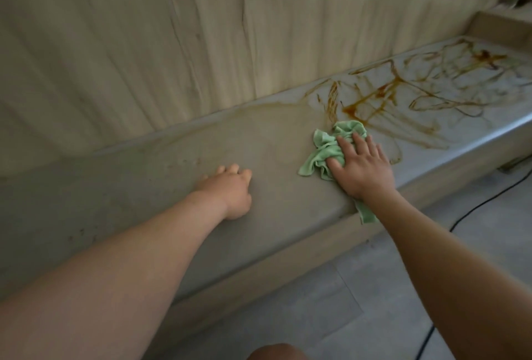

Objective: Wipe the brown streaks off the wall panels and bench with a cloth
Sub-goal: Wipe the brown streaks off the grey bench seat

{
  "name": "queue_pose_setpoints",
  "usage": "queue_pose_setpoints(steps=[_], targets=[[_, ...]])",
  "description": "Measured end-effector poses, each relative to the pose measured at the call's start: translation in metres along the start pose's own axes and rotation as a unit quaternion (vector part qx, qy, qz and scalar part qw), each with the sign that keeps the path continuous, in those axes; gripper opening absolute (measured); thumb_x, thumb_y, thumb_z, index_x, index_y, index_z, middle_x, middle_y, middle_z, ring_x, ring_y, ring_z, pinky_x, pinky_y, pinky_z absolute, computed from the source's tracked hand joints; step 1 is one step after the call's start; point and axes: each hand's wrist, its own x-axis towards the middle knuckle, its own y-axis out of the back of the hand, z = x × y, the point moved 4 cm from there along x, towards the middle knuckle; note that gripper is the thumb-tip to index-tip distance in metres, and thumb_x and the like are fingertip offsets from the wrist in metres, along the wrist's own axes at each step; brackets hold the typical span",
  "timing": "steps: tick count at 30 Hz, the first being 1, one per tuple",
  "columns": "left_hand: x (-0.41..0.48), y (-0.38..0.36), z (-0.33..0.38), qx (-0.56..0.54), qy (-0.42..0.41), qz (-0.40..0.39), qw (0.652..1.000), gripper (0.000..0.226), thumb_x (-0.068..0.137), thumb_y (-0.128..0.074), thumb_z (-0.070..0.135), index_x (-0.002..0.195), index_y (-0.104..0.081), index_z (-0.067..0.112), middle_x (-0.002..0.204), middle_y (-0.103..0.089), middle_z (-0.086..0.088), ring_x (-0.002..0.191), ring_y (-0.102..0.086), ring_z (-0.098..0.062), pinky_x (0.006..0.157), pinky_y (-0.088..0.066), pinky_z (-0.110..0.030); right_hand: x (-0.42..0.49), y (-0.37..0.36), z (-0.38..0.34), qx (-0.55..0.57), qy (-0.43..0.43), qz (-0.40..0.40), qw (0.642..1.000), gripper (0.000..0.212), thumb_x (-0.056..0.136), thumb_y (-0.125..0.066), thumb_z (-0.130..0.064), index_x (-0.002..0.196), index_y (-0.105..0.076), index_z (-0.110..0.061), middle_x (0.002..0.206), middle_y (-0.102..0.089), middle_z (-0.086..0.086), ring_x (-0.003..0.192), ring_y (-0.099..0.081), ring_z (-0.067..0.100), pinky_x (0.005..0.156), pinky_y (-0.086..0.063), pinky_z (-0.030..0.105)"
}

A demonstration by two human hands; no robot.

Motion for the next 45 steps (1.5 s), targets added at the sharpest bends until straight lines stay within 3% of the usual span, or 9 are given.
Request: queue_pose_setpoints(steps=[12,15,19,22,26,33,37,39,45], targets=[[0.040,0.031,0.040,-0.010,-0.032,0.030,0.999,0.035,0.095,-0.041,0.023,0.126,-0.055,0.016,0.139,-0.049,-0.012,0.134,-0.042,-0.036,0.111,-0.042,-0.051,-0.002,-0.001,-0.001,0.019,-0.005,0.021,1.000,0.080,0.094,-0.015,-0.074,0.164,-0.018,-0.036,0.174,-0.010,0.005,0.160,0.000,0.028,0.130,0.001,0.046],[0.072,0.031,0.061,-0.062,-0.025,0.108,0.992,0.034,0.098,-0.040,0.022,0.127,-0.055,0.015,0.139,-0.048,-0.012,0.134,-0.041,-0.035,0.111,-0.040,-0.049,-0.031,-0.008,-0.013,0.064,-0.009,0.074,0.995,0.078,0.097,-0.012,-0.075,0.161,-0.030,-0.036,0.172,-0.019,0.004,0.160,-0.005,0.026,0.130,-0.002,0.045],[0.113,0.023,0.094,-0.107,-0.023,0.211,0.971,0.030,0.104,-0.041,0.028,0.126,-0.055,0.014,0.138,-0.049,-0.014,0.132,-0.041,-0.036,0.107,-0.037,-0.049,-0.067,-0.031,-0.025,0.107,0.010,0.211,0.972,0.060,0.099,-0.034,-0.060,0.146,-0.059,-0.030,0.159,-0.047,0.006,0.155,-0.029,0.029,0.128,-0.016,0.048],[0.131,0.017,0.107,-0.138,-0.001,0.241,0.961,0.029,0.102,-0.043,0.033,0.122,-0.054,0.014,0.135,-0.047,-0.016,0.129,-0.041,-0.037,0.105,-0.034,-0.051,-0.063,-0.034,-0.011,0.125,0.065,0.258,0.956,0.057,0.095,-0.044,-0.050,0.138,-0.066,-0.021,0.150,-0.056,0.010,0.148,-0.041,0.034,0.125,-0.023,0.052],[0.139,0.014,0.104,-0.130,0.012,0.242,0.961,0.028,0.100,-0.041,0.034,0.119,-0.051,0.015,0.135,-0.044,-0.016,0.127,-0.038,-0.037,0.103,-0.030,-0.053,-0.058,-0.032,0.003,0.085,0.163,0.251,0.950,0.063,0.092,-0.044,-0.050,0.139,-0.065,-0.014,0.149,-0.056,0.013,0.147,-0.043,0.035,0.120,-0.030,0.057],[0.146,0.030,0.101,-0.053,-0.053,0.161,0.984,0.035,0.099,-0.029,0.037,0.123,-0.048,0.021,0.140,-0.040,-0.010,0.130,-0.034,-0.032,0.104,-0.031,-0.053,-0.037,-0.013,0.024,0.000,0.176,0.144,0.974,0.064,0.097,-0.038,-0.050,0.149,-0.055,-0.018,0.158,-0.047,0.010,0.151,-0.037,0.032,0.125,-0.024,0.053],[0.162,0.045,0.101,-0.001,-0.066,0.125,0.990,0.055,0.097,-0.026,0.048,0.138,-0.051,0.020,0.144,-0.044,-0.008,0.137,-0.035,-0.031,0.112,-0.026,-0.059,-0.009,0.002,0.039,-0.039,0.092,0.057,0.993,0.068,0.098,-0.030,-0.053,0.160,-0.037,-0.027,0.168,-0.032,0.004,0.157,-0.020,0.026,0.130,-0.007,0.048],[0.165,0.051,0.105,-0.010,-0.061,0.131,0.990,0.055,0.096,-0.030,0.047,0.137,-0.051,0.018,0.142,-0.045,-0.009,0.134,-0.036,-0.030,0.111,-0.027,-0.059,0.005,0.008,0.052,-0.053,0.031,0.033,0.998,0.070,0.098,-0.024,-0.058,0.164,-0.024,-0.033,0.171,-0.021,0.001,0.160,-0.009,0.024,0.130,0.001,0.045],[0.173,0.048,0.106,-0.086,-0.020,0.181,0.979,0.051,0.093,-0.038,0.049,0.131,-0.045,0.016,0.141,-0.039,-0.010,0.132,-0.034,-0.034,0.109,-0.031,-0.059,0.048,0.013,0.075,-0.031,-0.087,0.024,0.995,0.070,0.100,-0.019,-0.061,0.165,-0.011,-0.038,0.174,-0.006,0.001,0.160,0.003,0.022,0.129,0.004,0.044]])
